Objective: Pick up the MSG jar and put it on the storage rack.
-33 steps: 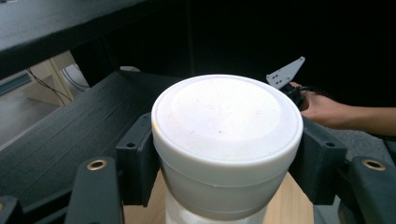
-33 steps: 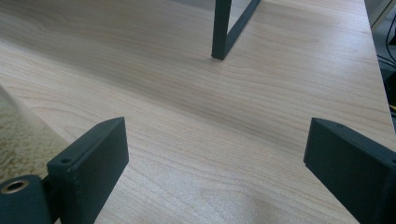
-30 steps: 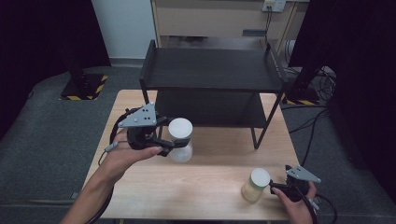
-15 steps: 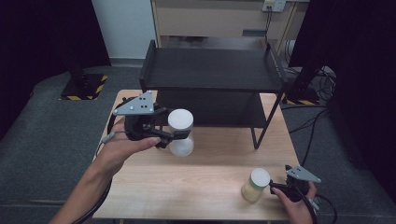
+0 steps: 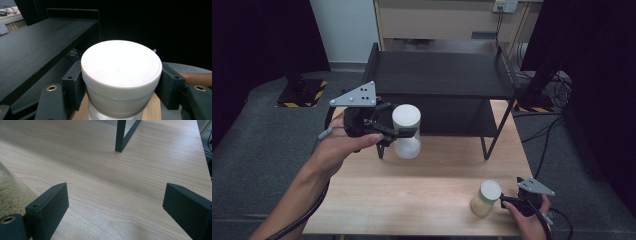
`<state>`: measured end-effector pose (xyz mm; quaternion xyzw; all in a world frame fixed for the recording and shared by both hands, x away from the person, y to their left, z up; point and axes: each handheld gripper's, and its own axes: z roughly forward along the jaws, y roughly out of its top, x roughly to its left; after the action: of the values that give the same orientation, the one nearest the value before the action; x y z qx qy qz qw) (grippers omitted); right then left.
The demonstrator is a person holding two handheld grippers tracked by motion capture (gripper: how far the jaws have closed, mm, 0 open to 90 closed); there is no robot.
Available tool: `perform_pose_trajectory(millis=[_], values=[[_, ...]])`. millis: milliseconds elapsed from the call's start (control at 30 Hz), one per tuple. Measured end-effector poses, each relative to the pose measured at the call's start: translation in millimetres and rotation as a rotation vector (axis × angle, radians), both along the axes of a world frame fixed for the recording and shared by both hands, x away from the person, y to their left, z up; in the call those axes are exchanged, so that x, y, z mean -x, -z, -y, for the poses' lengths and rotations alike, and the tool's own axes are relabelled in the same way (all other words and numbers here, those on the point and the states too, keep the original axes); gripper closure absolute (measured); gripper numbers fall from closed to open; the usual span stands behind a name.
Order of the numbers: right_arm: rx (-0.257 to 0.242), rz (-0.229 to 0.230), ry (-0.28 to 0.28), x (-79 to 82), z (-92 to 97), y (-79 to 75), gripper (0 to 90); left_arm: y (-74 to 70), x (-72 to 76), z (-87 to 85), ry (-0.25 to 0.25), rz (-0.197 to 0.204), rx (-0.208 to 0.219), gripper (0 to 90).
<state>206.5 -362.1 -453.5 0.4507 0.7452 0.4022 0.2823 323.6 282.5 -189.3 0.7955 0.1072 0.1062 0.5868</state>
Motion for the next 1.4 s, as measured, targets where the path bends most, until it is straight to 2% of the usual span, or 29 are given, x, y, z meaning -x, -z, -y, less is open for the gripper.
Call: perform_pose_trajectory(millis=[267,600,1033,1400], values=[[-0.002,-0.001,0.000,0.3,-0.2,-0.2,7.0,-9.5,-7.1,3.1,0.011,-0.003,0.012,32.5],[0.000,-0.003,-0.002,0.0,-1.1,0.3,7.0,-28.8,-11.5,5.7,0.016,0.014,0.004,32.5],[0.002,-0.007,-0.007,-0.3,-3.1,0.8,7.0,-51.3,-21.8,7.9,0.021,0.022,0.018,32.5],[0.004,-0.007,-0.013,-0.8,-4.5,1.4,7.0,-64.1,-32.7,9.1,0.015,0.027,0.033,32.5]])
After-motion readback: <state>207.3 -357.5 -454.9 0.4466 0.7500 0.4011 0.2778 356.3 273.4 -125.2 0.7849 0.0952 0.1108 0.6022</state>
